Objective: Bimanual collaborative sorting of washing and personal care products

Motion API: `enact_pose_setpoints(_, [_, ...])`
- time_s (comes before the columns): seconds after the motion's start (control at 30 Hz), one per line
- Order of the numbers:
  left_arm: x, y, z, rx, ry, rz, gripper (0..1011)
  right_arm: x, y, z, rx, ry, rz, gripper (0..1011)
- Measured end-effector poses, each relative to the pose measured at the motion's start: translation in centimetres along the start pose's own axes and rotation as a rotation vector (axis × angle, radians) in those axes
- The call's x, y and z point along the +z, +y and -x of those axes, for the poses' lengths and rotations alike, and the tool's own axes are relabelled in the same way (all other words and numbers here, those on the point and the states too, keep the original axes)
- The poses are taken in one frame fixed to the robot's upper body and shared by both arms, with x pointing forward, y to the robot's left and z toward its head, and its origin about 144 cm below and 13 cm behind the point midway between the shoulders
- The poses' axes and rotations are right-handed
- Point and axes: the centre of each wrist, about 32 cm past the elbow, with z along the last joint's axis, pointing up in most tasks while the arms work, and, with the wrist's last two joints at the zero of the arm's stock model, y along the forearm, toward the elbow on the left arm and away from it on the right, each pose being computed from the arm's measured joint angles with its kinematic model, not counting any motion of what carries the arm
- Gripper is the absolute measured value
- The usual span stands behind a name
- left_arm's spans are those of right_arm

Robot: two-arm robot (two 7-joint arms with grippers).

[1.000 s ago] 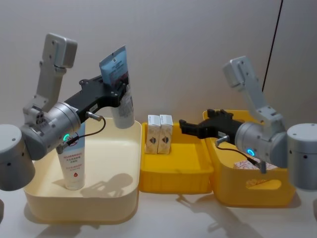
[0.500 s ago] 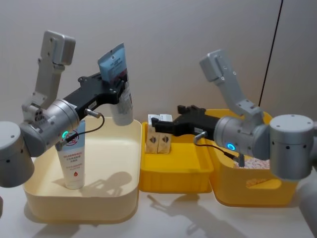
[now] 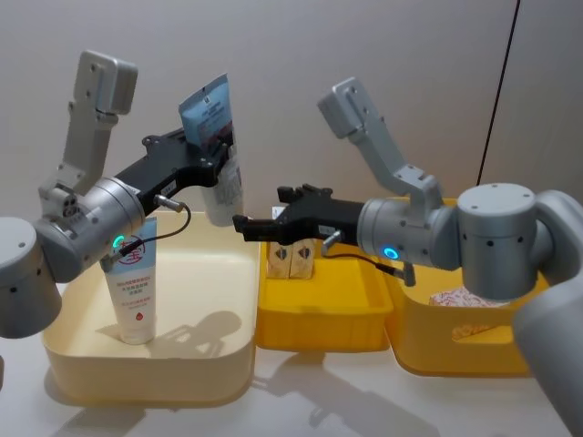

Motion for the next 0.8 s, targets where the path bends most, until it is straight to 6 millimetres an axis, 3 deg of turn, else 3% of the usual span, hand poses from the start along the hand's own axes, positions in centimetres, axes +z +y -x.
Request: enact_pose_setpoints(0.8, [0.3, -0.2, 0.7, -0.035, -0.004, -0.013, 266, 0.8, 3.3, 0.3, -0.048, -0.125, -0.036, 1001])
